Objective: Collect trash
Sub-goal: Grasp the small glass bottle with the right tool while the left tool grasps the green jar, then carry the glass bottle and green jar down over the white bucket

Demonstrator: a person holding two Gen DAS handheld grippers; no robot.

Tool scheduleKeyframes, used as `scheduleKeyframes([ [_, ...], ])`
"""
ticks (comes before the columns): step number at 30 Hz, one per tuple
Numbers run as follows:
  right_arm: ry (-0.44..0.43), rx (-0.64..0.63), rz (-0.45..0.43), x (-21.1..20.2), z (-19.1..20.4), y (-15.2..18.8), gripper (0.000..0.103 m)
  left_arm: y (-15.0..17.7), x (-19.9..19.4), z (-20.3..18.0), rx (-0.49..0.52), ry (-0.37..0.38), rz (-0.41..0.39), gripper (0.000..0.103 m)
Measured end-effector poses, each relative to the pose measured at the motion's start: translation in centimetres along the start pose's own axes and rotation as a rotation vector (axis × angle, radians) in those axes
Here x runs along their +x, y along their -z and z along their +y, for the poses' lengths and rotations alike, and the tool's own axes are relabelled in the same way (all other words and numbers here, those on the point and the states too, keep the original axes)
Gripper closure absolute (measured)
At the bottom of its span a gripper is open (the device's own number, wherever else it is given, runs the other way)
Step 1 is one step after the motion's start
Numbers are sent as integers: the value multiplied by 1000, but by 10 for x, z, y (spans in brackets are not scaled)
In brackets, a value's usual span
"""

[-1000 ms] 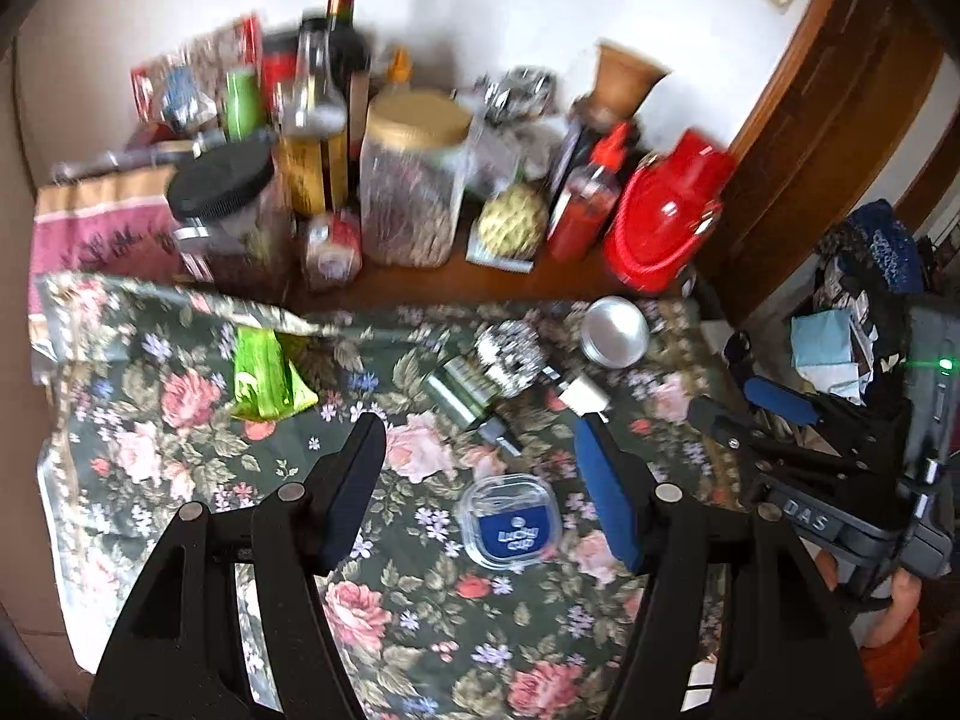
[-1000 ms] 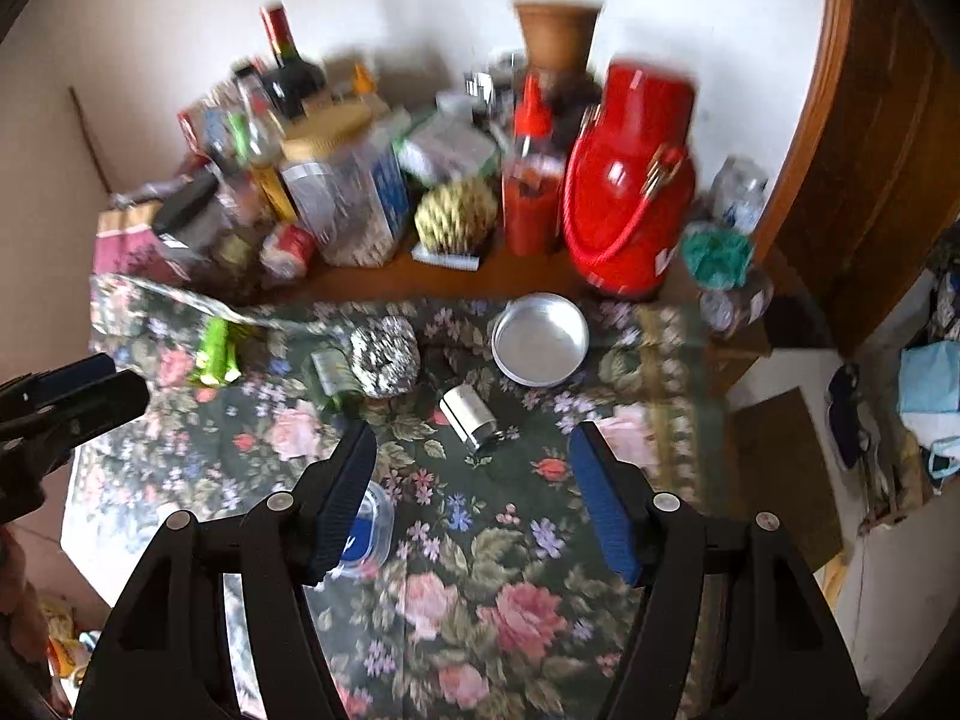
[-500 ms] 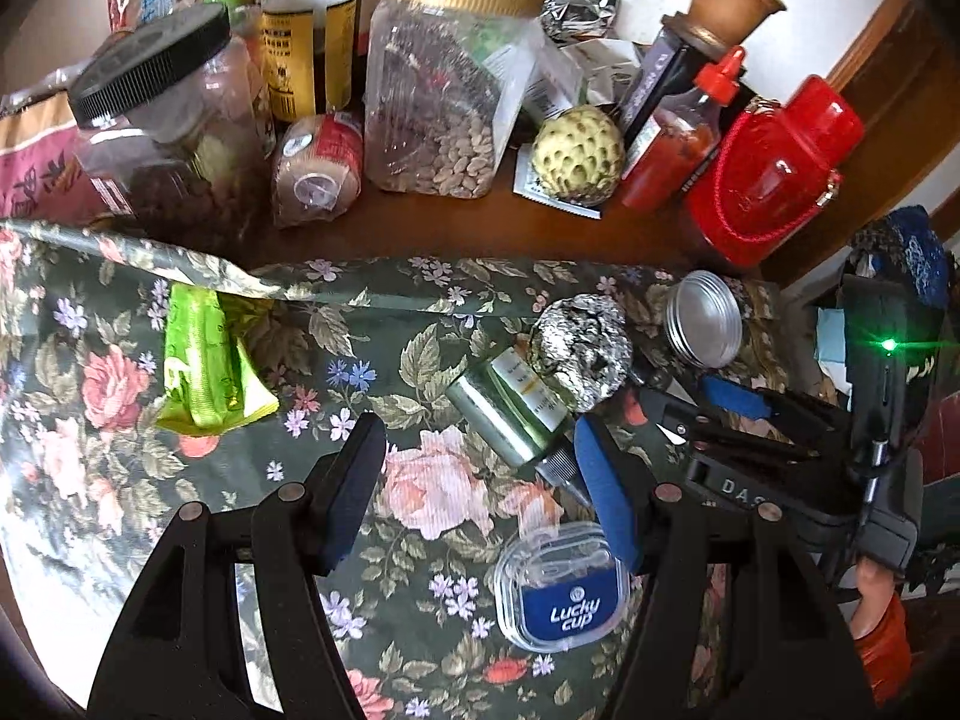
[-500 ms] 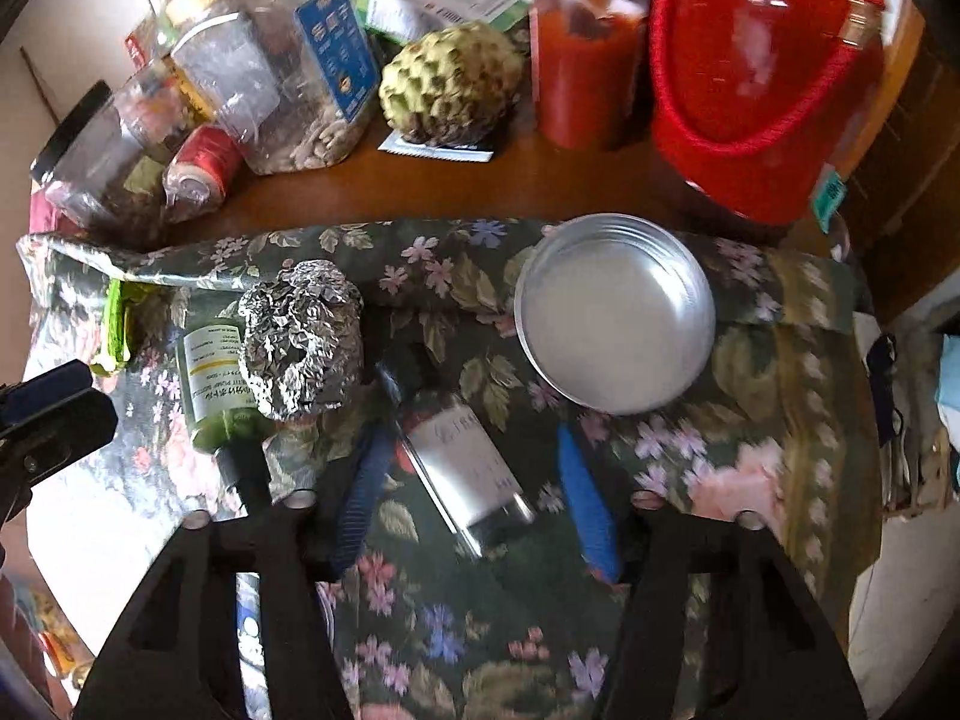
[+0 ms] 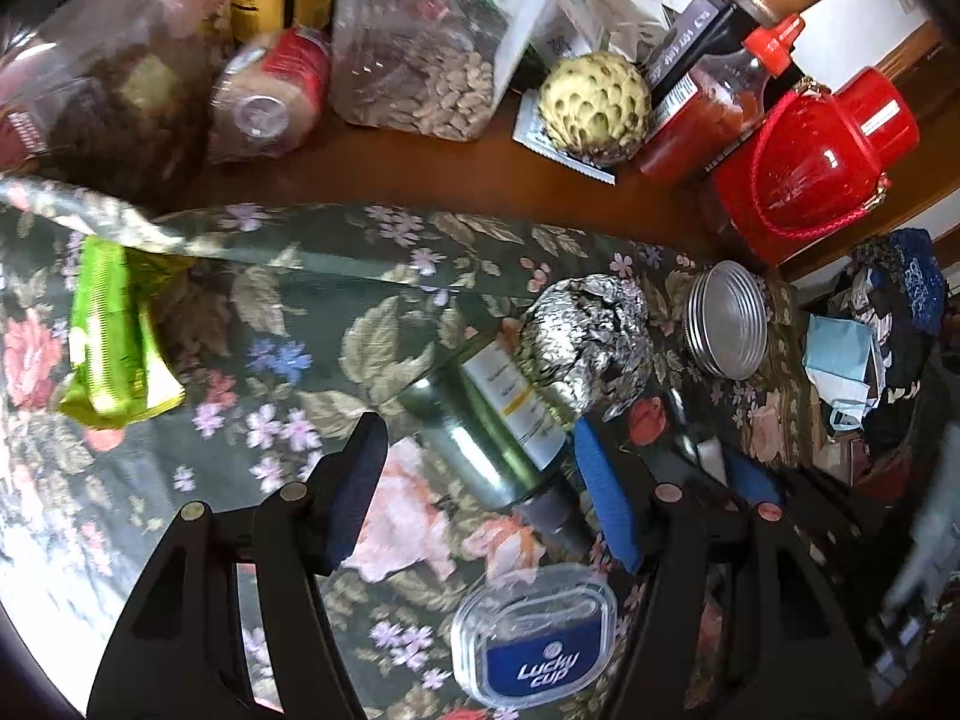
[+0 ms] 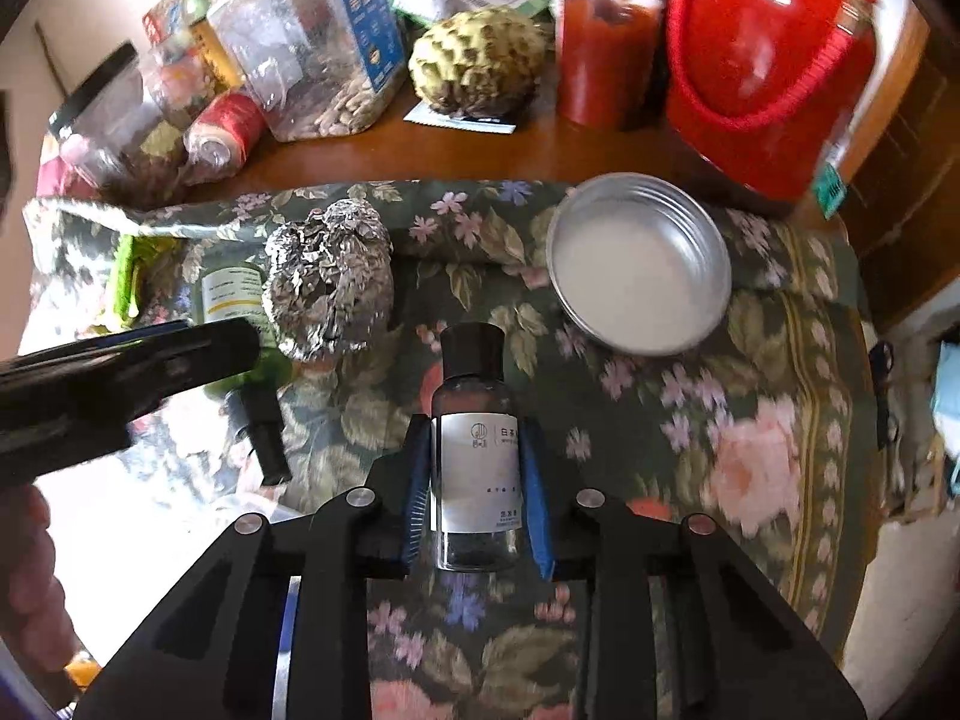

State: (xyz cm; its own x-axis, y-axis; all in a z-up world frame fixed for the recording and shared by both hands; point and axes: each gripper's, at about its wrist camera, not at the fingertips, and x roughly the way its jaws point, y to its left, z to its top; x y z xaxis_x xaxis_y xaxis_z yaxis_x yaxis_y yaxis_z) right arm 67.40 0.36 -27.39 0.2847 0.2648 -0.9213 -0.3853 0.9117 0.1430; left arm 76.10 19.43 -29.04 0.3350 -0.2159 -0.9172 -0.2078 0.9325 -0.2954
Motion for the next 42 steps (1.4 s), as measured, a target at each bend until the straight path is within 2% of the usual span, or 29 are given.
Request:
scheduleKeyframes([
  [4,-15,56,-17,-21,-11,16,77,-2,12,-6,13,1,12,39],
  [7,-25,93,-32,-38,-19,25,77,-2,20,-12,35,-6,18,43],
  [9,-30,112,-44,-50,-22,31,77,-2,23,-15,63,-4,25,56],
  [15,-43,139,-78,-72,-29,27,77,9,15,-17,94,-19,13,60],
  [22,-42,132,-133,-85,-27,12,77,25,-40,-25,120,-30,-83,62],
  [30,-47,96,-248,-148,-35,28,77,47,-130,-72,152,-39,-271,62],
  [35,-74,48,-317,-188,-42,45,77,82,-184,-109,145,-42,-393,62],
  [42,-122,-50,-393,-234,-45,73,77,145,-236,-138,92,-53,-504,62],
])
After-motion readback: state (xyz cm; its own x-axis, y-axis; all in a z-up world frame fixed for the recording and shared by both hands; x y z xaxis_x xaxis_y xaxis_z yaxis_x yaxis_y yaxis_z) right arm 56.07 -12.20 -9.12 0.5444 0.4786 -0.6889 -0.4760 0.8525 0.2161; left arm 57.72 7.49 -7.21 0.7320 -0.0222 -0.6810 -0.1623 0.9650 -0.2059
